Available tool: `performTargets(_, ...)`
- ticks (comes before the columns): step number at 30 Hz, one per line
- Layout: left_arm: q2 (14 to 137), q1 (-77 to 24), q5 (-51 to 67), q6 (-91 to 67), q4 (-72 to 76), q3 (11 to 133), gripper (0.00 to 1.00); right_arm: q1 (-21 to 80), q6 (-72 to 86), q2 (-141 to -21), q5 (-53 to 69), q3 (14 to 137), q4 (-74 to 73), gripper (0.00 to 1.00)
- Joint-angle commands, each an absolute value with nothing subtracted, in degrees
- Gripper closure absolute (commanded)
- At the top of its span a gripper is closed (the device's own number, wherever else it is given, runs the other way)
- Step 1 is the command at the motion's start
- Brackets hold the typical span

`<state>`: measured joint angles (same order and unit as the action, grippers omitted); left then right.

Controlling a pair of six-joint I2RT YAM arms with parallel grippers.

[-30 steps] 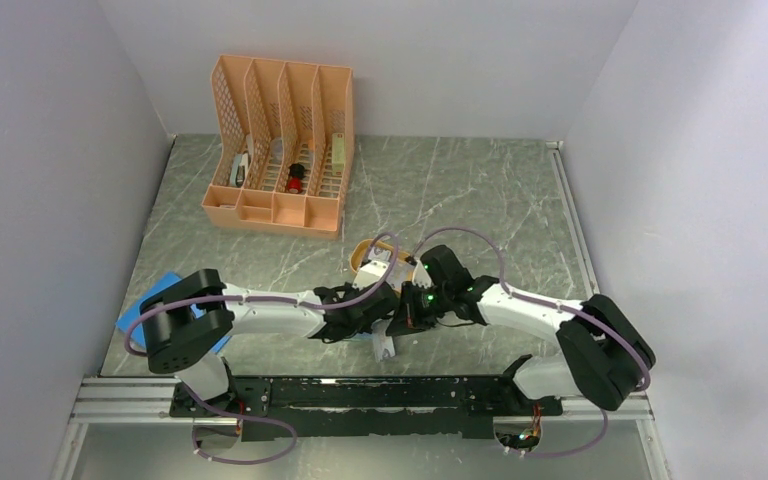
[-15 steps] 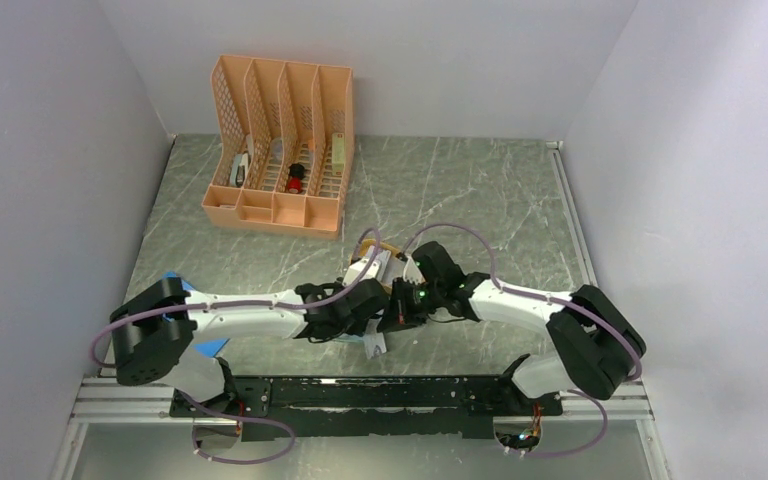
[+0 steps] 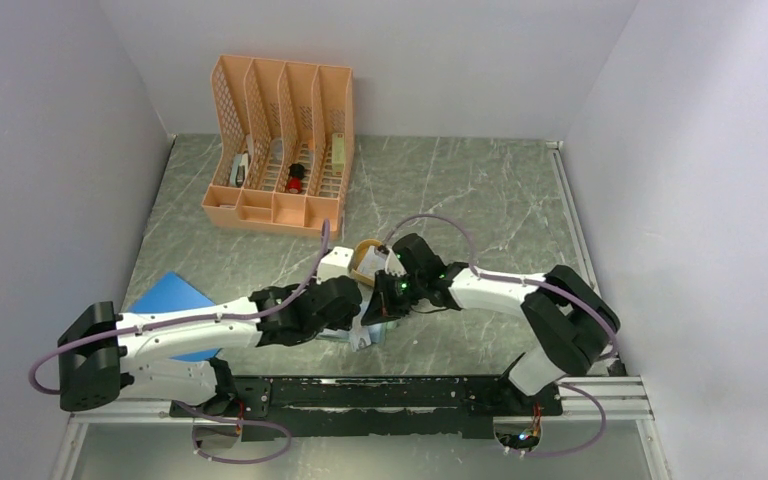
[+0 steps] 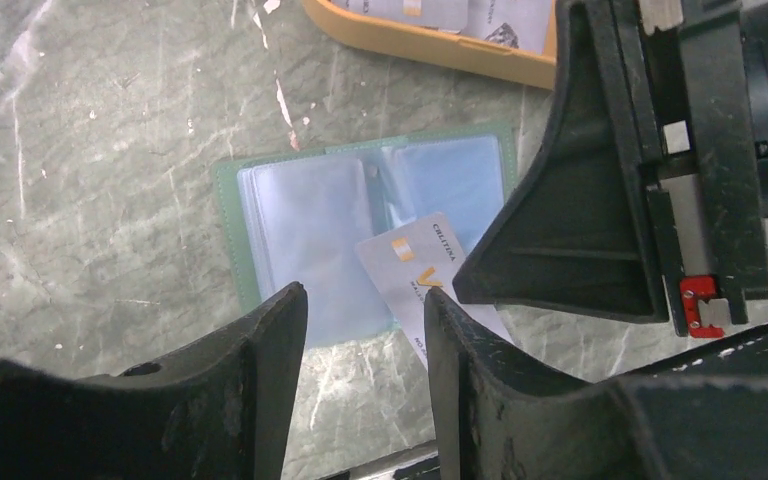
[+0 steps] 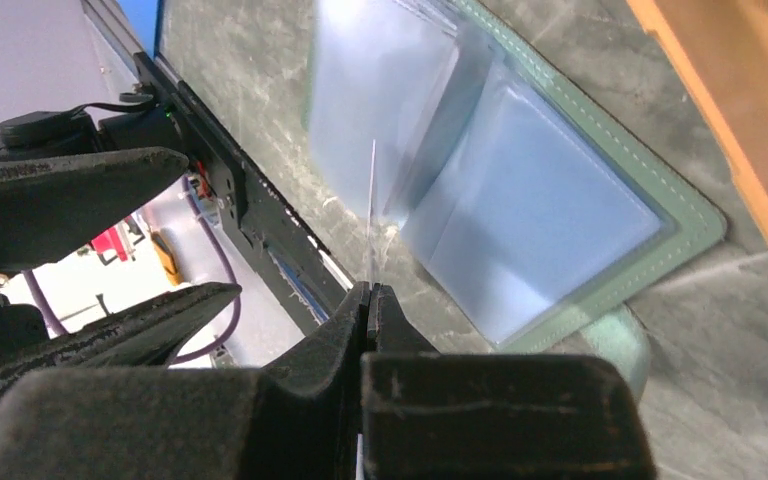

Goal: Put the credit cards into the card holder
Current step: Insert the credit card into the card holder.

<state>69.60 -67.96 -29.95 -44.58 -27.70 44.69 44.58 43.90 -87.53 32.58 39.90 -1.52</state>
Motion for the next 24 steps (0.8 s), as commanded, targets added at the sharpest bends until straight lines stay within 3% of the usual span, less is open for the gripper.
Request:
performTargets(1, 69.9, -67.9, -30.3, -43.5, -23.8, 42.2, 0.5, 45.5, 44.3, -90.7, 32.0, 41.9, 1.1, 1.0)
performTargets(8, 76.7, -65.5, -31.1, -45.9, -24.4, 41.0, 0.62, 45.4, 45.9, -85.0, 26.9, 40.2, -0.4, 1.0)
performTargets(14, 74.4, -63.0, -32.7, -48.9, -26.1, 38.3, 0.65, 42.7, 48.6, -82.2, 24.7, 36.4, -0.3, 1.0)
performTargets(24, 69.0, -57.4, -30.5, -50.6, -26.4, 34.3, 0.66, 41.5, 50.8, -85.9, 31.5, 34.5, 7.7, 1.0)
